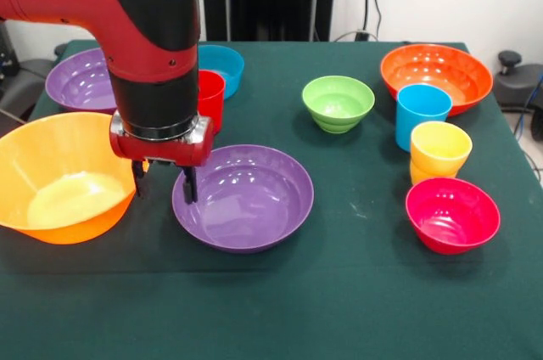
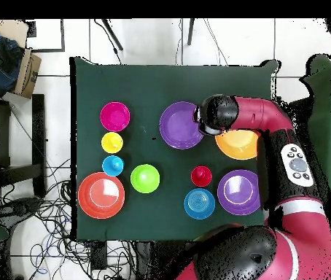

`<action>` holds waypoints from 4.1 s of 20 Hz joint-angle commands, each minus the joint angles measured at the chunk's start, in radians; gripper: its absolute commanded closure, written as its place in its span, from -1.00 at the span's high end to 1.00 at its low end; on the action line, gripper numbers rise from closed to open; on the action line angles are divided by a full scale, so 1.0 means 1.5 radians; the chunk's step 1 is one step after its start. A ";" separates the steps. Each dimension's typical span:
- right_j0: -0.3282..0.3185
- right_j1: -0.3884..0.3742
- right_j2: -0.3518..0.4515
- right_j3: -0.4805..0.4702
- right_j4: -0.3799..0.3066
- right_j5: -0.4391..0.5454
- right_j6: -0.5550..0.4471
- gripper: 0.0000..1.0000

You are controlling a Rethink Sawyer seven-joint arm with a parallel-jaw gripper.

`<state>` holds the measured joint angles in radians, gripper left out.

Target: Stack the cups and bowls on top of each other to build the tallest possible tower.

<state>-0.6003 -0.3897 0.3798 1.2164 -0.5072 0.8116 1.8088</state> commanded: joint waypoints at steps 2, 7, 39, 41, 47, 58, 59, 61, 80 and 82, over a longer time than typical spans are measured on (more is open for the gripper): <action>0.027 0.000 0.002 0.035 -0.036 -0.016 -0.059 1.00; 0.035 -0.017 -0.003 0.043 -0.040 -0.010 -0.055 1.00; 0.057 -0.050 -0.012 0.047 -0.023 0.029 -0.045 1.00; 0.059 -0.054 -0.014 0.048 -0.024 0.031 -0.044 1.00; 0.067 -0.056 -0.019 0.048 -0.027 0.032 -0.036 1.00; 0.089 -0.060 -0.039 0.026 -0.051 0.052 -0.056 1.00; 0.090 -0.060 -0.040 0.028 -0.047 0.052 -0.052 1.00; 0.092 -0.063 -0.043 0.034 -0.039 0.049 -0.041 1.00; 0.140 -0.081 -0.086 0.023 -0.023 0.080 -0.025 1.00; 0.144 -0.081 -0.091 0.020 -0.026 0.084 -0.028 1.00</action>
<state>-0.4154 -0.5143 0.2689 1.2258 -0.5132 0.8236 1.8088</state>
